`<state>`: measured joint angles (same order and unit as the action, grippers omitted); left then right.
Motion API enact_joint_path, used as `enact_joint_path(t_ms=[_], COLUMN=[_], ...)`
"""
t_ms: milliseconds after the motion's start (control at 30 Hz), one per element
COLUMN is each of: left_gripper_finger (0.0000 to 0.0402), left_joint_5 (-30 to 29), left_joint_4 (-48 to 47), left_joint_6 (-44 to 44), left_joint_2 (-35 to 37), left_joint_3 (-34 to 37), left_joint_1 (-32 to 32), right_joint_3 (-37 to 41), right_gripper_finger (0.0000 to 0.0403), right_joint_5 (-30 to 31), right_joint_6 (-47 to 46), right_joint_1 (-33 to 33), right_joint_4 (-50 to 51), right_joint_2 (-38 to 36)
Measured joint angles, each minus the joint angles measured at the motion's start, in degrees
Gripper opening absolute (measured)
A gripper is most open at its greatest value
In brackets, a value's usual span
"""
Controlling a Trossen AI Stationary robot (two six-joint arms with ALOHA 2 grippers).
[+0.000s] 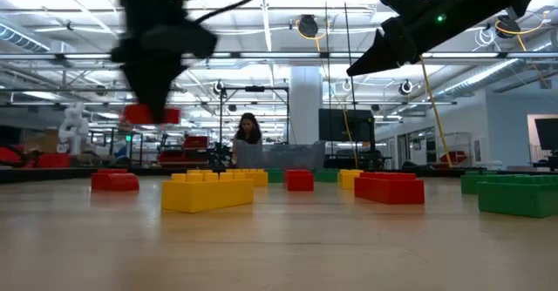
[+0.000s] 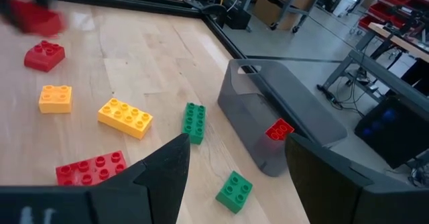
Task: Sort & place blocks by color
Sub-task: Put the red game piece into the black bin
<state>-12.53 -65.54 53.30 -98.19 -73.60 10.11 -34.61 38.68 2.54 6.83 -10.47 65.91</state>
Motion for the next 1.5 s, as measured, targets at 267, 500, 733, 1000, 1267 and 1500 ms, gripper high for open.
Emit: enact_joint_path(t_ms=[267, 500, 733, 1000, 1267, 1500], left_gripper_finger=[0.0165, 0.0169, 0.0171, 0.0172, 0.0197, 0.0263], left_joint_5=[-13.07, -6.33, 1.62, 3.81, 6.36, 6.41], left_joint_4=[5.44, 23.39, 35.59, 33.88, 33.86, 33.68], left_joint_6=[-25.26, -34.09, -33.23, -31.80, -33.33, -33.46], left_joint_2=[0.20, -1.70, -10.07, -13.13, -12.50, -12.50], left_joint_3=[-13.09, -14.05, -14.03, -13.94, -14.01, -14.01], left_joint_1=[-17.13, -32.35, -38.44, -41.72, -42.01, -41.96], right_joint_3=[0.00, 0.00, 0.00, 0.00, 0.00, 0.00], right_gripper_finger=[0.0233, 0.0233, 0.0233, 0.0233, 0.0233, 0.0233], right_joint_5=[0.00, 0.01, 0.02, 0.02, 0.02, 0.00], right_joint_6=[0.93, 2.05, 3.15, 3.32, 3.75, 3.55], right_joint_1=[0.00, 0.00, -0.02, -0.02, -0.03, -0.02], right_joint_4=[-0.59, -0.51, -1.73, -1.67, -2.00, -2.15], right_joint_2=[0.00, 0.00, 0.00, 0.00, 0.00, 0.00])
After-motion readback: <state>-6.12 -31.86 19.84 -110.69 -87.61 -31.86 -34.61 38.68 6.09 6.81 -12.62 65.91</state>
